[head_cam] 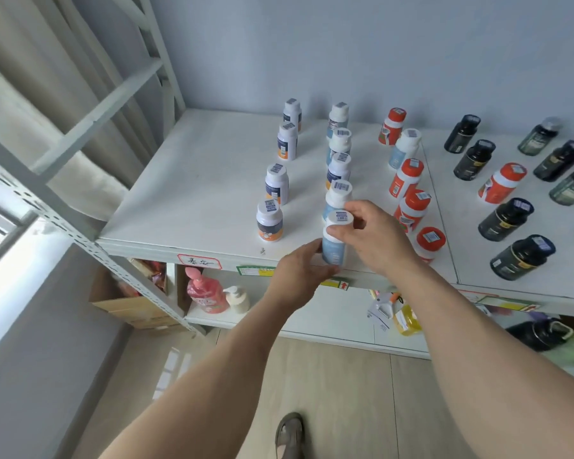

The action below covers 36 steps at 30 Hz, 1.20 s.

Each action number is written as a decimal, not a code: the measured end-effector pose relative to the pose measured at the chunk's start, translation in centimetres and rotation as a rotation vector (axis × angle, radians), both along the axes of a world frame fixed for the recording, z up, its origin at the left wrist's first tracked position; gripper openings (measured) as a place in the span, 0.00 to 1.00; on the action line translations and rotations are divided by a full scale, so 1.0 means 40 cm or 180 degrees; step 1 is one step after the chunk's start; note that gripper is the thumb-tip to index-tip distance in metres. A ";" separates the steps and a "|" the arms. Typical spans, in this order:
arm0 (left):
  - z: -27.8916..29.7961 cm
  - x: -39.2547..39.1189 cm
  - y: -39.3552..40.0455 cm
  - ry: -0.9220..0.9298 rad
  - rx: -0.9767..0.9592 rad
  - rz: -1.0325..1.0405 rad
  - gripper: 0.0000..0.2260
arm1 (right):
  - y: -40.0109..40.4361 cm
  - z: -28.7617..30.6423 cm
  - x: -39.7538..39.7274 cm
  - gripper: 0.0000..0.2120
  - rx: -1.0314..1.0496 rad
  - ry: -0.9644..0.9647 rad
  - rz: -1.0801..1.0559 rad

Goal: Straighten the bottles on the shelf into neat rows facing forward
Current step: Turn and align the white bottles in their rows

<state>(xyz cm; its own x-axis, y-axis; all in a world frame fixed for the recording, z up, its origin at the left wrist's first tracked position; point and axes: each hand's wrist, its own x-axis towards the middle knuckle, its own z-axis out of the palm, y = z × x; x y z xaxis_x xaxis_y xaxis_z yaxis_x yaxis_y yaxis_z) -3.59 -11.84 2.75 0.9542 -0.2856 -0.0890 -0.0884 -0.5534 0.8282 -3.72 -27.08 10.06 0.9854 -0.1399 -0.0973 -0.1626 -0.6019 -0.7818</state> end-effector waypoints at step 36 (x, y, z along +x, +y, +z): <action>0.045 0.044 0.065 -0.0278 0.0842 -0.0440 0.25 | -0.013 -0.044 0.010 0.21 0.0126 0.0163 0.0097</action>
<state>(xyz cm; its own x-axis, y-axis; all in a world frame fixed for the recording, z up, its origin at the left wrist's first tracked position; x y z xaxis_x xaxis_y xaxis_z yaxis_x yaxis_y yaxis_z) -1.84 -9.24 4.55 0.9153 -0.3911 -0.0969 -0.2424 -0.7266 0.6429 -3.31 -27.61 8.31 0.9827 -0.1049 -0.1524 -0.1850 -0.5759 -0.7963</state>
